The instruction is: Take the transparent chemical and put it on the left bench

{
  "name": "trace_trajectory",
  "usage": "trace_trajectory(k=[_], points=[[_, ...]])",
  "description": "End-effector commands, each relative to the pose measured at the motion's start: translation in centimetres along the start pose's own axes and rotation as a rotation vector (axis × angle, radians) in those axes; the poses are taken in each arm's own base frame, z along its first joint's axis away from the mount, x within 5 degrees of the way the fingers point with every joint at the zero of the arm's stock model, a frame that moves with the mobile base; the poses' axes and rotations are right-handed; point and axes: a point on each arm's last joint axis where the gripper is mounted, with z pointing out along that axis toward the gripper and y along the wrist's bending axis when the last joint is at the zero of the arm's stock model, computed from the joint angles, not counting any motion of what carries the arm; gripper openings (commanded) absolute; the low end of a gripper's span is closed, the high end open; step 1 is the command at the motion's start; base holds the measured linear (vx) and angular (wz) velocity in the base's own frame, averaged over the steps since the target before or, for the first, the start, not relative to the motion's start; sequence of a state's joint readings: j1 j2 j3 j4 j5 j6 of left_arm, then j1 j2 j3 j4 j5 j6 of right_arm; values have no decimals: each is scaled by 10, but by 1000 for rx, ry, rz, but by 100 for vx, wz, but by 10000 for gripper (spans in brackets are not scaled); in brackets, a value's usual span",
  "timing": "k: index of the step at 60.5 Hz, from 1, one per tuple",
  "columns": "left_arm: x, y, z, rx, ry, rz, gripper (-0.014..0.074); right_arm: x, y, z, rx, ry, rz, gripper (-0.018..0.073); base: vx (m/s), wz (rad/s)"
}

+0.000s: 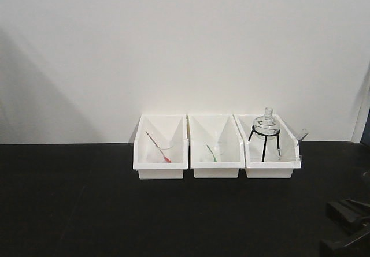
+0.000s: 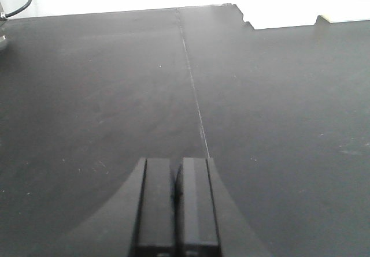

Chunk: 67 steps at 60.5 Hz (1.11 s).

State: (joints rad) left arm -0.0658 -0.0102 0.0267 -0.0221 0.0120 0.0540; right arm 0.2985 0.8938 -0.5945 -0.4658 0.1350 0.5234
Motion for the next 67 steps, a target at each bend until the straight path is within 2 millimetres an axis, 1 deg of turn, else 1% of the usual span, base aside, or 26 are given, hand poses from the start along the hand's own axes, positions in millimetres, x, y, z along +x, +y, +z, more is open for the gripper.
trace_trajectory(k=[1, 8, 12, 16, 19, 20, 21, 26, 29, 36, 42, 45, 50, 67], points=[[-3, 0, -1, -2, -81, -9, -3, -15, 3, -12, -41, -97, 85, -8, 0, 0], [-3, 0, -1, -2, -81, -9, -3, -2, 2, -36, -51, -155, 7, -8, 0, 0], [-3, 0, -1, -2, -81, -9, -3, 18, -2, -47, -42, -176, -7, -8, 0, -1], [-3, 0, -1, -2, -81, -9, -3, 43, -9, -58, -8, -196, 69, -8, 0, 0], [-3, 0, -1, -2, -81, -9, -3, 57, -15, -65, 32, -223, 121, -8, 0, 0], [-3, 0, -1, -2, -81, -9, -3, 66, -17, -67, 49, -229, 134, -8, 0, 0], [-3, 0, -1, -2, -81, -9, -3, 68, -18, -69, 61, -241, 138, -8, 0, 0], [-3, 0, -1, -2, -81, -9, -3, 94, -24, -76, 128, -260, 139, -8, 0, 0], [-3, 0, -1, -2, -81, -9, -3, 106, -25, -81, 155, -283, 129, -8, 0, 0], [-3, 0, -1, -2, -81, -9, -3, 128, -24, -89, 165, -358, 119, -8, 0, 0], [-3, 0, -1, -2, -81, -9, -3, 141, -23, -93, 161, -425, 116, -8, 0, 0], [-3, 0, -1, -2, -81, -9, -3, 144, -24, -92, 166, -396, 120, -8, 0, 0], [-3, 0, -1, -2, -81, -9, -3, 145, -24, -90, 170, -370, 118, -8, 0, 0], [-3, 0, -1, -2, -81, -9, -3, 145, -24, -91, 169, -381, 116, -8, 0, 0]])
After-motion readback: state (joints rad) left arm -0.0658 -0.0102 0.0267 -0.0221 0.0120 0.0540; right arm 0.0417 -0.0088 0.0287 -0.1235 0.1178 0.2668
